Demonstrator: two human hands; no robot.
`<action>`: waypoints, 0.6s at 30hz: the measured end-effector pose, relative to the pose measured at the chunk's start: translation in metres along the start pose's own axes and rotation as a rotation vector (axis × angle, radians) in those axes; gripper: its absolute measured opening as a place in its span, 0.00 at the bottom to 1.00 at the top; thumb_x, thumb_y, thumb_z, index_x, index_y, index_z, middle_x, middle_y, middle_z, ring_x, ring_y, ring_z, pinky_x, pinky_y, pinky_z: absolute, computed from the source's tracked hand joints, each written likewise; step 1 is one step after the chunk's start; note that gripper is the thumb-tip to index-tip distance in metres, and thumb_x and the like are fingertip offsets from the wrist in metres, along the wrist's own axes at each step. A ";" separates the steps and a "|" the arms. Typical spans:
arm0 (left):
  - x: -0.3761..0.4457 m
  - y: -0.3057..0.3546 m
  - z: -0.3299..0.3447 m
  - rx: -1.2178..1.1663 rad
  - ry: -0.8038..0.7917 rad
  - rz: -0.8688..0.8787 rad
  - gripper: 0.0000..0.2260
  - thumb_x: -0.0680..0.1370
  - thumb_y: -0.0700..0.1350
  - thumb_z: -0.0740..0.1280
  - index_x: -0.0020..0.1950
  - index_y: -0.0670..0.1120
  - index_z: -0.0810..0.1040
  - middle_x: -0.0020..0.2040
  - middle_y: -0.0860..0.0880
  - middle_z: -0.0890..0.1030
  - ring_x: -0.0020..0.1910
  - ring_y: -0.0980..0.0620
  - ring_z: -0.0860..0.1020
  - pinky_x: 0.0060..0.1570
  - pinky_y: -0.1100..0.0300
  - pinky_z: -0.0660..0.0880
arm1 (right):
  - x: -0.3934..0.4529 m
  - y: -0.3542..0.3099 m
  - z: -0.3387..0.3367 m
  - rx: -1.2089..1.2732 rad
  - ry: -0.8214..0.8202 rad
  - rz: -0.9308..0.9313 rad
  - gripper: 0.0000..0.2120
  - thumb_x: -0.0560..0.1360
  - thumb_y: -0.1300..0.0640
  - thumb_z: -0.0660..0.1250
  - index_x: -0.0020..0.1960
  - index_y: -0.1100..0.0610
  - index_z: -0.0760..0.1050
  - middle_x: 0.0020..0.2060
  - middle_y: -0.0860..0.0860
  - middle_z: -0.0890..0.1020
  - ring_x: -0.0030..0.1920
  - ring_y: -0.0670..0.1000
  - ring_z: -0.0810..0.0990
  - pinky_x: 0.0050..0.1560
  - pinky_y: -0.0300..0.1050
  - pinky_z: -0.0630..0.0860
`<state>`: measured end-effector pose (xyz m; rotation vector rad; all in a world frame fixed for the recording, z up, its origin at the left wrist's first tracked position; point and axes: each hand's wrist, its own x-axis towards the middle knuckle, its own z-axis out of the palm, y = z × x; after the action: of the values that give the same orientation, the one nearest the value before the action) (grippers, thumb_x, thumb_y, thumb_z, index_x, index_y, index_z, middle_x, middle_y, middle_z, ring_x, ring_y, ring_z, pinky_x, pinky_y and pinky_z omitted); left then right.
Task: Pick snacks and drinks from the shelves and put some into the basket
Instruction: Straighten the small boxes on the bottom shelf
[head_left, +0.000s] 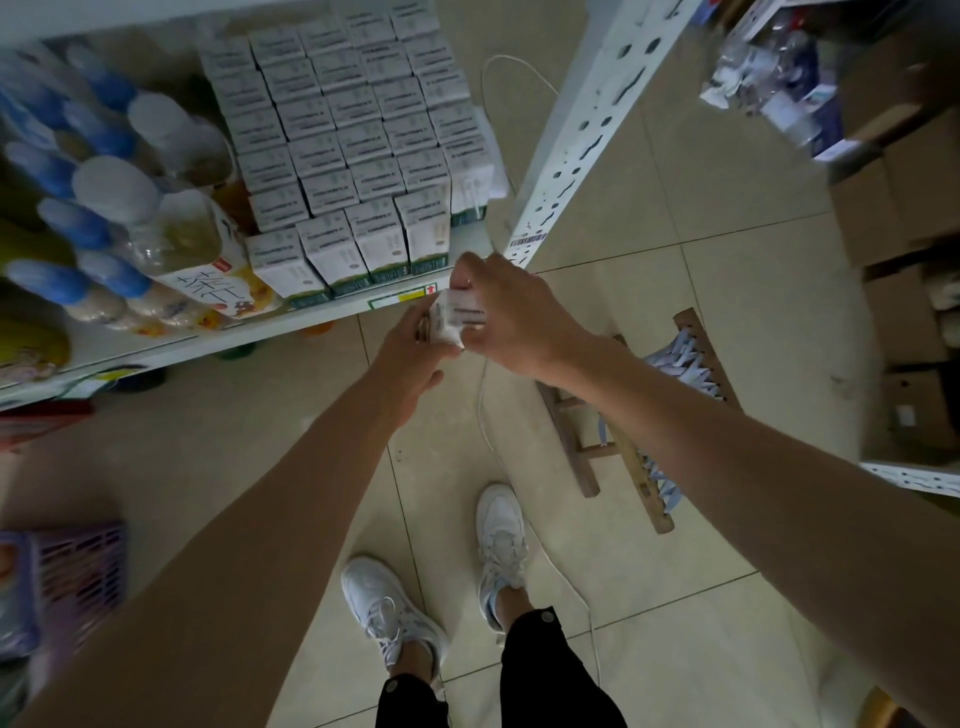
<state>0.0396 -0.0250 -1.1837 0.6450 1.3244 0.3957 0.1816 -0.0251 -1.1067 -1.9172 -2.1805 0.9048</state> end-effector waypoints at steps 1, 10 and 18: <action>-0.003 -0.004 -0.002 -0.020 0.002 0.006 0.29 0.73 0.30 0.69 0.70 0.51 0.71 0.64 0.45 0.77 0.63 0.45 0.76 0.52 0.55 0.77 | -0.007 -0.001 0.004 0.080 0.011 -0.004 0.20 0.71 0.60 0.72 0.60 0.56 0.69 0.50 0.53 0.74 0.46 0.52 0.76 0.42 0.42 0.71; -0.041 -0.026 -0.033 -0.157 -0.127 0.056 0.27 0.74 0.26 0.64 0.70 0.44 0.71 0.64 0.40 0.79 0.66 0.44 0.76 0.65 0.49 0.74 | -0.043 -0.025 0.037 0.453 0.189 -0.058 0.22 0.69 0.63 0.75 0.60 0.61 0.72 0.53 0.54 0.75 0.52 0.50 0.77 0.48 0.44 0.80; -0.062 -0.028 -0.048 -0.204 -0.163 0.102 0.25 0.75 0.27 0.64 0.70 0.44 0.71 0.64 0.41 0.79 0.66 0.44 0.76 0.66 0.46 0.73 | -0.047 -0.043 0.043 0.456 0.213 -0.134 0.20 0.69 0.62 0.75 0.58 0.61 0.73 0.54 0.53 0.76 0.51 0.47 0.76 0.48 0.37 0.78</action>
<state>-0.0235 -0.0742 -1.1596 0.5629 1.0829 0.5422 0.1349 -0.0854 -1.1065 -1.5527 -1.7683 1.0132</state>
